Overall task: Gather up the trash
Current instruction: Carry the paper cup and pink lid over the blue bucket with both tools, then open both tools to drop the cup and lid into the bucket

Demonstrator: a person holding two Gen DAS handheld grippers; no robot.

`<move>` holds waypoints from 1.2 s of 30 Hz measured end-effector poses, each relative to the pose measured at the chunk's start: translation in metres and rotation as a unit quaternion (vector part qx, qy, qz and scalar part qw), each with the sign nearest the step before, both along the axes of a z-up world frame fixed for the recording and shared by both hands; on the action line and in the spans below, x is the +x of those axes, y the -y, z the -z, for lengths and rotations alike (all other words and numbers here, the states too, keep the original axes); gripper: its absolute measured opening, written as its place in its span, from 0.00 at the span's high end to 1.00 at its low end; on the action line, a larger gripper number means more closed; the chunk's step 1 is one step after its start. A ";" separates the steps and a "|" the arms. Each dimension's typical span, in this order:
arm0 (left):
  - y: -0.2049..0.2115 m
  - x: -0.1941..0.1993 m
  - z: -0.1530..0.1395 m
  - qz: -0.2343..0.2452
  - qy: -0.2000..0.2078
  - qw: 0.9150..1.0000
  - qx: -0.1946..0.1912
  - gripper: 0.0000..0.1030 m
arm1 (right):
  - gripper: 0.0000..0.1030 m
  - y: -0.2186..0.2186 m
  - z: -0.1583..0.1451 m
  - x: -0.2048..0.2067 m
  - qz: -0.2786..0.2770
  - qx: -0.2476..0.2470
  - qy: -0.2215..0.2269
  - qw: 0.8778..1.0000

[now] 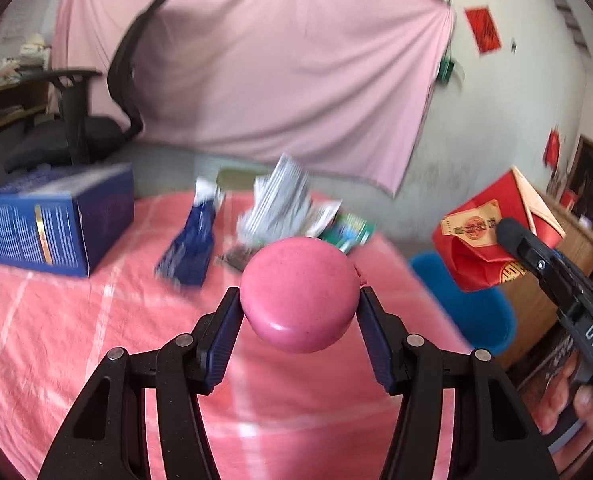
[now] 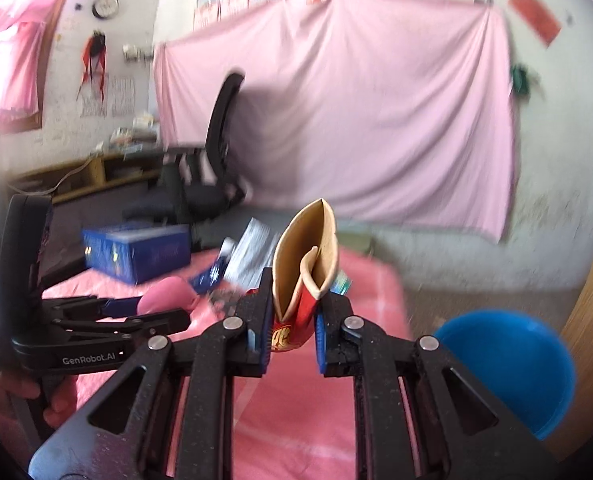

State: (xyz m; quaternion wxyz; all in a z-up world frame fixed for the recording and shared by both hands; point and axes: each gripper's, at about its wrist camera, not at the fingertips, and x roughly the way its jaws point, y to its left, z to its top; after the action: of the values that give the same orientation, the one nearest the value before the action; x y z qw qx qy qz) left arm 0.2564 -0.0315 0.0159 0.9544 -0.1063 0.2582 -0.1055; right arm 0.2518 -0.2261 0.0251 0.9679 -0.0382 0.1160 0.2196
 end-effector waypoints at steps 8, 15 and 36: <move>0.042 -0.019 -0.069 0.004 0.141 0.990 -0.008 0.49 | 0.58 0.032 -0.040 -0.036 0.100 0.022 0.155 0.983; 0.100 -0.015 -0.101 0.043 0.211 0.976 -0.010 0.49 | 0.58 0.073 -0.052 -0.036 0.180 0.028 0.196 0.963; 0.251 0.111 -0.009 0.175 -0.075 0.981 0.023 0.49 | 0.56 0.182 0.048 0.056 0.268 0.052 -0.068 0.959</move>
State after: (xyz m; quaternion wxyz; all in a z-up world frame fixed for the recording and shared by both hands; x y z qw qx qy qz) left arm 0.3675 -0.2827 0.0250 0.9015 -0.0449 0.3458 -0.2564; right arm 0.3076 -0.4076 -0.0225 0.9818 0.0601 0.1757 -0.0405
